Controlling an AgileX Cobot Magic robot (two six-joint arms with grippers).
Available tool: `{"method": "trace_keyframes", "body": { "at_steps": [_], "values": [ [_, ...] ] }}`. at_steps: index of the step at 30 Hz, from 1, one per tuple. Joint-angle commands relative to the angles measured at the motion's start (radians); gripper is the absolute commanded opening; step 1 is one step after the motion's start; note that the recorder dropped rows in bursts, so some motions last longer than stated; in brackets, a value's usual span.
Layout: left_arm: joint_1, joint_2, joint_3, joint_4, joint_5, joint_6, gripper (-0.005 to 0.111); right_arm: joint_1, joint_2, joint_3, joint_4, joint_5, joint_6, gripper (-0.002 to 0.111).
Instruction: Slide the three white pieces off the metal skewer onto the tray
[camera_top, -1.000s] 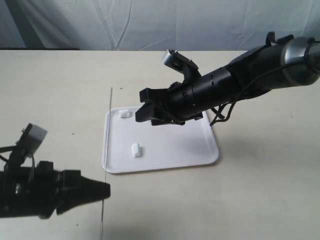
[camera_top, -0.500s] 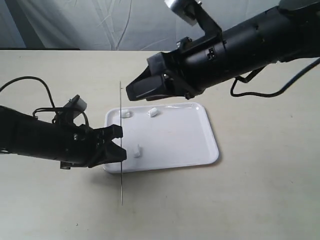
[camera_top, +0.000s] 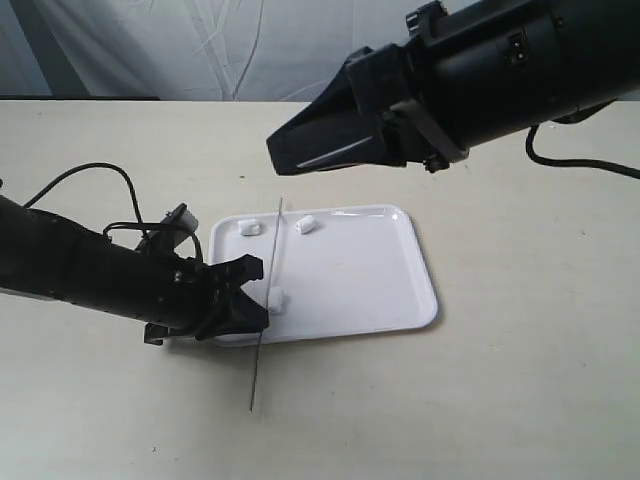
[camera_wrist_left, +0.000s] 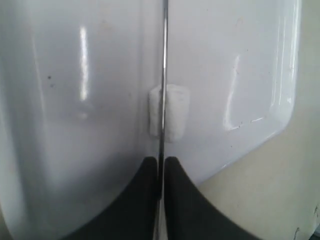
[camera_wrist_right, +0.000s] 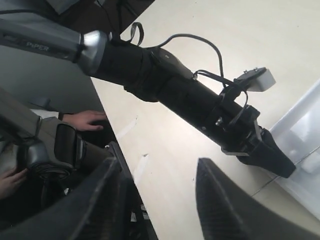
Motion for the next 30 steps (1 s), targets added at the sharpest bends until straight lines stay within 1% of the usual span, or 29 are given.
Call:
{"method": "trace_keyframes", "body": {
  "at_steps": [1, 7, 10, 13, 15, 17, 19, 20, 23, 25, 26, 28, 30],
  "values": [
    [-0.001, 0.004, -0.012, -0.014, 0.017, -0.002, 0.009, -0.004, -0.028, -0.003, -0.031, 0.01, 0.024, 0.046],
    [-0.001, -0.015, -0.012, -0.014, 0.056, 0.014, 0.011, -0.004, -0.05, -0.003, -0.062, 0.016, 0.033, 0.046],
    [-0.001, -0.079, -0.012, -0.014, 0.061, 0.064, 0.008, -0.004, -0.064, -0.003, -0.121, 0.007, 0.033, 0.046],
    [-0.001, -0.183, -0.012, 0.015, 0.11, 0.086, 0.004, -0.004, -0.082, -0.003, -0.188, 0.004, 0.055, 0.046],
    [-0.001, -0.286, -0.012, 0.089, 0.114, 0.105, 0.001, -0.004, -0.102, -0.003, -0.237, -0.005, 0.062, 0.042],
    [-0.001, -0.391, -0.012, 0.158, 0.085, 0.093, 0.0, -0.004, -0.133, -0.003, -0.287, -0.031, 0.083, 0.035],
    [-0.001, -0.515, -0.012, 0.249, 0.014, 0.014, 0.0, -0.004, -0.167, -0.003, -0.349, -0.06, 0.117, 0.026],
    [-0.001, -0.58, -0.012, 0.306, -0.017, -0.022, 0.0, -0.004, -0.19, -0.003, -0.388, -0.073, 0.135, 0.022],
    [-0.001, -0.76, -0.012, 0.534, -0.148, -0.186, 0.0, -0.004, -0.259, -0.003, -0.513, -0.098, 0.216, 0.014],
    [-0.001, -0.883, -0.01, 0.773, -0.213, -0.392, 0.0, -0.004, -0.311, -0.003, -0.63, -0.106, 0.302, 0.013],
    [-0.001, -0.93, -0.01, 0.882, -0.223, -0.485, 0.0, -0.004, -0.338, -0.003, -0.702, -0.111, 0.355, 0.013],
    [-0.001, -1.041, -0.01, 1.164, -0.224, -0.719, 0.0, -0.004, -0.386, -0.003, -0.831, -0.115, 0.455, 0.013],
    [-0.001, -1.131, -0.01, 1.403, -0.201, -0.914, 0.0, -0.004, -0.438, -0.003, -0.972, -0.121, 0.555, 0.013]
  ]
}}
